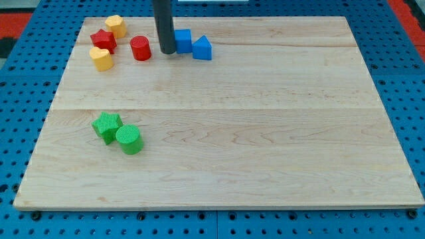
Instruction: Move red circle to red star
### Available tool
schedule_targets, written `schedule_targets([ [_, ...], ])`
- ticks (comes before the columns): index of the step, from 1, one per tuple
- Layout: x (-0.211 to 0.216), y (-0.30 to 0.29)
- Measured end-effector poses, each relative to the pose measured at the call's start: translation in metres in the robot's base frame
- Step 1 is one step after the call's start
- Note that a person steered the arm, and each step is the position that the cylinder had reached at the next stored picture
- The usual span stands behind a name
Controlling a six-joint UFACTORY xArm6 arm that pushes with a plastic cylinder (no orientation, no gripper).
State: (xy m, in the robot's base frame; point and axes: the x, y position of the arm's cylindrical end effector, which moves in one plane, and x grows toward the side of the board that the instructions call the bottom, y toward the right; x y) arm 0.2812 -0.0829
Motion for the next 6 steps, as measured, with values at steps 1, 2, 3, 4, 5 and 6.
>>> schedule_targets([
  [1,-0.016,0.000],
  [2,-0.042,0.000],
  [3,-0.022,0.024],
  [4,-0.010,0.015],
  [5,-0.003,-0.020],
  [6,-0.007,-0.070],
])
